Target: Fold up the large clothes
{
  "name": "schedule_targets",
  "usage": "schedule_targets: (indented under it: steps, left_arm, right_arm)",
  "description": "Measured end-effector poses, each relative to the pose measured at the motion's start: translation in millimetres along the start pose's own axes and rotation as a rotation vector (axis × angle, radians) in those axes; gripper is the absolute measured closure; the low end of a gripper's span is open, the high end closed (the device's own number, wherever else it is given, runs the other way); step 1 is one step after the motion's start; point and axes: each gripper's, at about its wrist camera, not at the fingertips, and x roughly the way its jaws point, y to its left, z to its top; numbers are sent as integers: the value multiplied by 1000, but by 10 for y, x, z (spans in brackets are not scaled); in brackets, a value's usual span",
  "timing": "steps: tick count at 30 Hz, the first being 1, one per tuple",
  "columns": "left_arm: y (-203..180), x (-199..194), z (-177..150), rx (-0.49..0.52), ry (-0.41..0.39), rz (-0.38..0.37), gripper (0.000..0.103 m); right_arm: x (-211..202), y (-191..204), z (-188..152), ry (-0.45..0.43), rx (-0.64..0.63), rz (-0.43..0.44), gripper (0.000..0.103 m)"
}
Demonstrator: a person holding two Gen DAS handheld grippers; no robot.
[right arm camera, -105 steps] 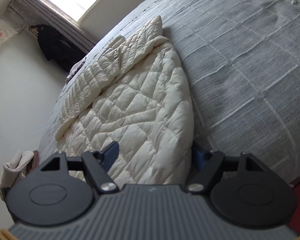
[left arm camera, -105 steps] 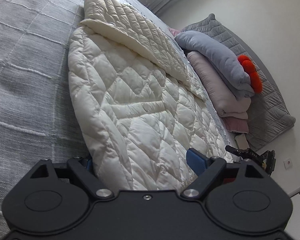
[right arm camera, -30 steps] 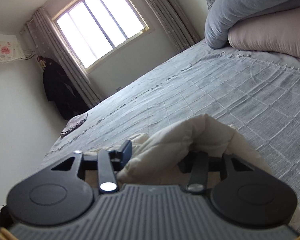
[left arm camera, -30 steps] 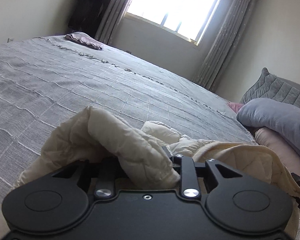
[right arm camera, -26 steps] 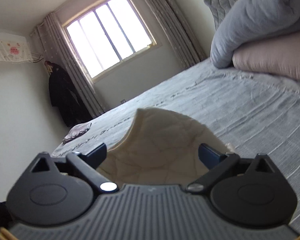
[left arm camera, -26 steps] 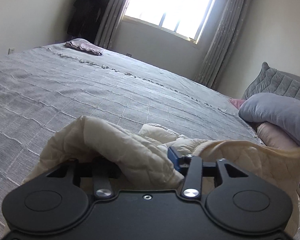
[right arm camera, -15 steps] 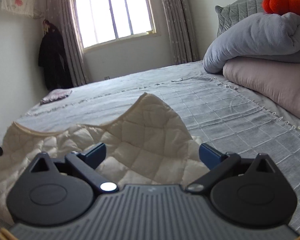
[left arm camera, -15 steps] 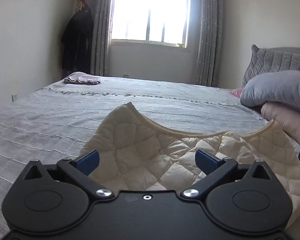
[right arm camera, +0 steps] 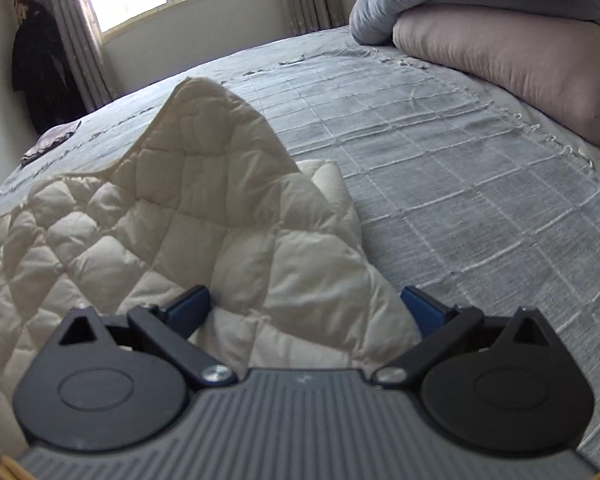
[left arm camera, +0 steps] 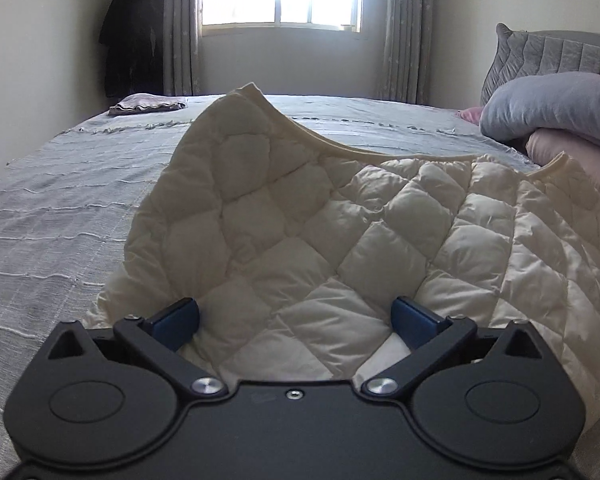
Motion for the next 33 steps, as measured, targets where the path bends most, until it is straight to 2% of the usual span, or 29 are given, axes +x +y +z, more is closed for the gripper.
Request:
schedule_targets:
  steps: [3,6,9,11,12,13,14,16,17,18,19,20,24,26,27,29,30,31,33]
  left_arm:
    - [-38,-88,141,23,-11,25,0]
    - [-78,-172,303,70,-116,88,0]
    - [12,-41,432,105,-129,55,0]
    - [155,150,508,53,-77,55,0]
    - [243,229,515,0,-53,54,2]
    - [333,285,507,-61,-32,46,2]
    - [384,328,494,-106,-19,31,5]
    - [400,351,475,-125,-24,30,35]
    - [379,349,473,-107,-28,32,63]
    - [355,328,483,-96,-44,28,85]
    - [348,279,495,-98,-79,-1,95]
    - [347,215,527,-102,-117,-12,99]
    - [408,-31,731,-126,-282,12,99]
    - [470,67,777,-112,-302,77,99]
    - [496,208,768,-88,-279,114,98]
    - [573,568,674,-66,-177,177,98]
    - [632,730,609,-87,-104,191,97]
    - [725,829,534,-140,-36,171,97]
    - [838,788,489,-210,-41,124,96]
  right_arm:
    - [-118,-16,80,-62,0,-13,0]
    - [-198,-47,162,-126,22,18,0]
    - [-157,-115,251,-149,105,83,1]
    - [-66,-161,274,-145,157,129,7]
    - [-28,-164,263,-147,168,133,15]
    - [11,-158,250,-145,171,131,27]
    - [49,-142,238,-139,166,131,36]
    - [92,-101,225,-150,143,103,57]
    - [91,-88,225,-160,128,113,68]
    - [76,-79,224,-172,126,148,83]
    - [34,-67,235,-196,132,156,87]
    - [-20,-56,250,-226,134,164,88]
    - [-211,-8,320,-334,157,176,90]
    - [-153,19,328,-333,153,145,90]
    - [-58,40,308,-309,145,112,89]
    - [186,53,230,-240,125,39,79]
    - [271,49,189,-215,110,13,68]
    - [318,42,139,-213,91,7,67]
    - [309,54,147,-213,56,0,63]
